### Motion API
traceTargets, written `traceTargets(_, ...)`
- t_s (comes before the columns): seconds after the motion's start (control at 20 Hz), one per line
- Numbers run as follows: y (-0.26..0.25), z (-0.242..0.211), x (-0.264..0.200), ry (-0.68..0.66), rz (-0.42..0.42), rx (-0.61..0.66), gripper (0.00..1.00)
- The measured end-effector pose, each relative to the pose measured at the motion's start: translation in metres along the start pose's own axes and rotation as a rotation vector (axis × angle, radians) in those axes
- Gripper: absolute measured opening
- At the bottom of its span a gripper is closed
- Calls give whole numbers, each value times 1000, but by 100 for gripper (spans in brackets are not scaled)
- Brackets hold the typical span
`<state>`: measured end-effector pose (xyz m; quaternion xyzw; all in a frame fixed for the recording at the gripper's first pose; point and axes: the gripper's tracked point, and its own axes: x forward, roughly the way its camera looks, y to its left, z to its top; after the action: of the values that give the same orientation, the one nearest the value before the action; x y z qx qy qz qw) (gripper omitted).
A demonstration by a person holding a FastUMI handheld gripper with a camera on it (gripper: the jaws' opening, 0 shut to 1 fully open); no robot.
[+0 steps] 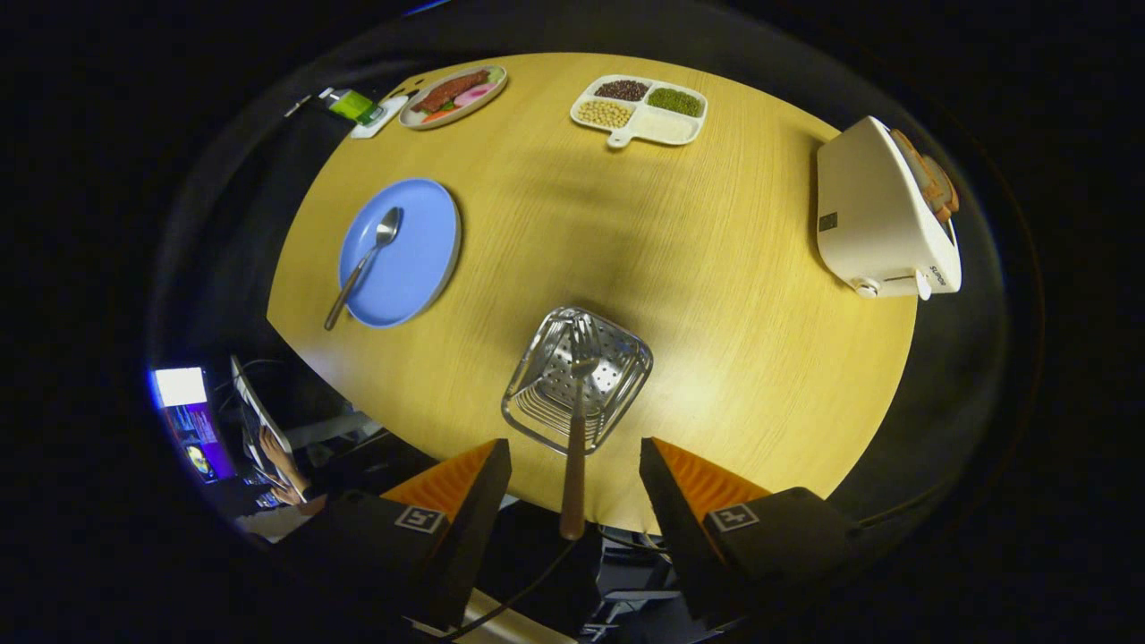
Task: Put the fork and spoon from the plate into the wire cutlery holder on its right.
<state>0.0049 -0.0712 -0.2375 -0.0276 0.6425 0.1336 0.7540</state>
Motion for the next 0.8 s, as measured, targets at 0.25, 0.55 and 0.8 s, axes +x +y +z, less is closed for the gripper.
traceTargets(0.25,17,20,-31,-243,-21,35,100)
traceTargets(0.55,75,37,-39,-465,-18,29,99)
traceTargets(0.8,142,51,-17,-540,34,3,99)
